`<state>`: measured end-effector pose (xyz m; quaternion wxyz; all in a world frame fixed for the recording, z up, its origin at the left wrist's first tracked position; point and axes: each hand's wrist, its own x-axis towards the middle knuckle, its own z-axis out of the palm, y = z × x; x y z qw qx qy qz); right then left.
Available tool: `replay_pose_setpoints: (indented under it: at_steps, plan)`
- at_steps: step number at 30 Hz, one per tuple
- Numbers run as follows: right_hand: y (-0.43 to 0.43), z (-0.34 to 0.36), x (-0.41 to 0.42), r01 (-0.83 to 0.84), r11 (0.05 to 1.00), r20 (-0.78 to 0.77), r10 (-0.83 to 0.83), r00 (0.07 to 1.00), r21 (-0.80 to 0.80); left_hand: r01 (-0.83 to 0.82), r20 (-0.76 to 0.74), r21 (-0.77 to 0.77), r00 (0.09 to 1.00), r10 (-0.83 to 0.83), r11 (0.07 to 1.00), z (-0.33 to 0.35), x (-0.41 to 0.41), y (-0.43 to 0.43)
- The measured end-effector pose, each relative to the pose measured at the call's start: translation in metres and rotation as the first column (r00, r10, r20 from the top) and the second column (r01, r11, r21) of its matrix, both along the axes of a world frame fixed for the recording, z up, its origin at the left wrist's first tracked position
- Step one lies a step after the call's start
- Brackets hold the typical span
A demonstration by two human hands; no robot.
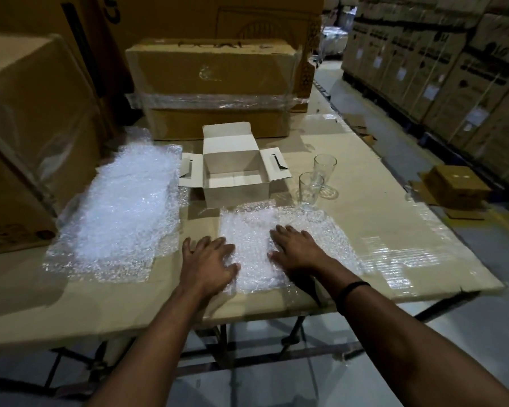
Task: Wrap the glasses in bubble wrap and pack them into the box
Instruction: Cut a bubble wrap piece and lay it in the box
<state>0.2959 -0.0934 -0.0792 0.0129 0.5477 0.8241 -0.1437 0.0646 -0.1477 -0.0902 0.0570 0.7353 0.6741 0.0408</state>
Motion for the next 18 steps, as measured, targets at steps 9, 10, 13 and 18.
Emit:
replay_pose_setpoints:
  at_steps: [9, 10, 13, 18]
  plan:
    - [-0.014, -0.006, 0.002, 0.148, 0.98, -0.087, -0.137, 0.987, 0.135, 0.003, 0.113, -0.03, 0.994, 0.0, 1.0, -0.008, -0.009, -0.005]
    - [-0.014, -0.002, 0.006, 0.256, 0.945, -0.157, -0.227, 0.961, 0.202, 0.017, 0.084, -0.074, 0.996, -0.01, 0.997, -0.008, -0.009, -0.004]
    - [-0.011, 0.007, 0.027, 0.587, 0.768, -0.221, -0.545, 0.809, 0.257, 0.013, 0.065, -0.072, 0.998, -0.009, 0.997, -0.004, -0.008, 0.0]
    - [-0.007, 0.014, 0.054, 0.785, 0.619, 0.052, -0.785, 0.618, 0.023, 0.002, 0.07, -0.07, 0.998, 0.003, 0.998, -0.002, -0.007, 0.005]
